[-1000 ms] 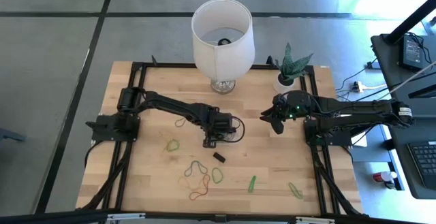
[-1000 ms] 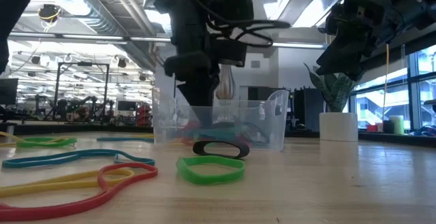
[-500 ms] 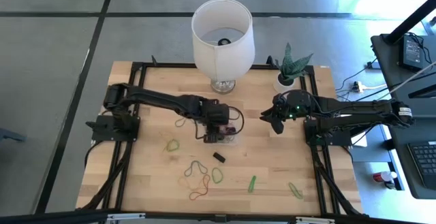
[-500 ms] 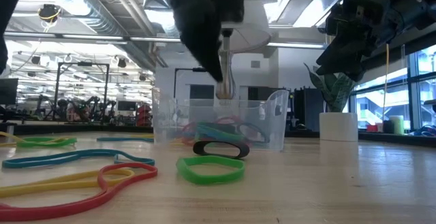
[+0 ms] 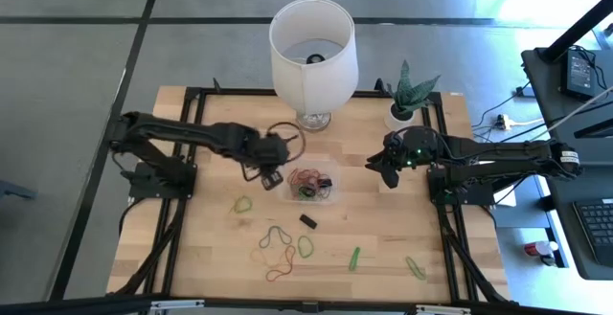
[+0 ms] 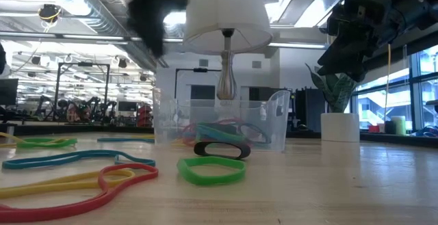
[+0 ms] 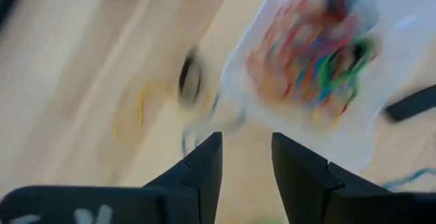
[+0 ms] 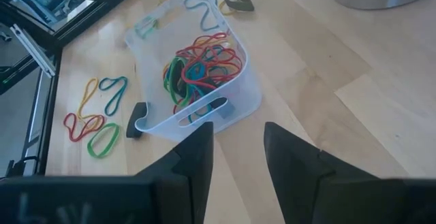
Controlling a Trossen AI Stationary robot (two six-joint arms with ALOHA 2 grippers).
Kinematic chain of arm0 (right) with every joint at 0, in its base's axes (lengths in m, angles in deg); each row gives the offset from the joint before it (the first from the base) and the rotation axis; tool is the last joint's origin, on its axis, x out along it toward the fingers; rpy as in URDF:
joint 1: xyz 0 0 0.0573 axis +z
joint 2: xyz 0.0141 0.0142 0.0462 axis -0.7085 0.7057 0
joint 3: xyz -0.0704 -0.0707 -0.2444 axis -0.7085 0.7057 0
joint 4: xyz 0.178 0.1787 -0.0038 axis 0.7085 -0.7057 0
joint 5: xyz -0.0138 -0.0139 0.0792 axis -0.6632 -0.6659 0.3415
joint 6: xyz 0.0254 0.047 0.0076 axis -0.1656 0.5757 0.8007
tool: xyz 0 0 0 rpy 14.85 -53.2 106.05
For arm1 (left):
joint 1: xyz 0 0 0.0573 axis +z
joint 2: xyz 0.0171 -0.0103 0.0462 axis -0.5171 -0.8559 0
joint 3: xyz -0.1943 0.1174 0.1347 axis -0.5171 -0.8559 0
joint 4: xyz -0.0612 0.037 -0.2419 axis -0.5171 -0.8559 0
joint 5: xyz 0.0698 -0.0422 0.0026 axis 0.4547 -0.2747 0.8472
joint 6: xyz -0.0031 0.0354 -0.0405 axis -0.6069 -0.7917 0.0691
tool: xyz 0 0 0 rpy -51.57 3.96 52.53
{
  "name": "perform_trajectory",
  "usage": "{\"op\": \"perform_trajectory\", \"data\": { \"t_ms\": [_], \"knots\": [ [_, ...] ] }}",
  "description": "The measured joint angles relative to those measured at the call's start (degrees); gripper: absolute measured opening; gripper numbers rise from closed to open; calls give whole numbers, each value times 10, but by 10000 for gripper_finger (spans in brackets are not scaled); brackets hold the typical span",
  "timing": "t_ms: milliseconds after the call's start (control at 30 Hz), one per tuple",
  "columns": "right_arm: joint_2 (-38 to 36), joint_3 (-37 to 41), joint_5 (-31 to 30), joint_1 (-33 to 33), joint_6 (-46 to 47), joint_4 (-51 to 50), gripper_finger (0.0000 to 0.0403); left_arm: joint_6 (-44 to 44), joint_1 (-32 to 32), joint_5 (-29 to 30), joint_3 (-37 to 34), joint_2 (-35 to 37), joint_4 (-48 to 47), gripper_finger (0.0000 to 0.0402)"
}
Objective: Pick and place rubber bands into bin
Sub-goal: Put the left yellow rubber band into the container
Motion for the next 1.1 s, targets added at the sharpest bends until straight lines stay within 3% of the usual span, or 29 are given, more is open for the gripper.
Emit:
{"op": "perform_trajectory", "data": {
  "t_ms": [367, 533, 767, 1100],
  "knots": [
    [12, 0, 0, 0, -1, 2, 134, 491, -65, -25, -216, 52, -32, 145],
    [23, 0, 0, 0, -1, 11, 134, 633, -87, -47, -275, 49, -26, 144],
    [43, 0, 0, 0, -2, 13, 134, 723, -102, -52, -330, 49, -8, 138],
    [51, 0, 0, 0, -2, 17, 134, 742, -103, -61, -423, 55, 103, 111]
  ]
}}
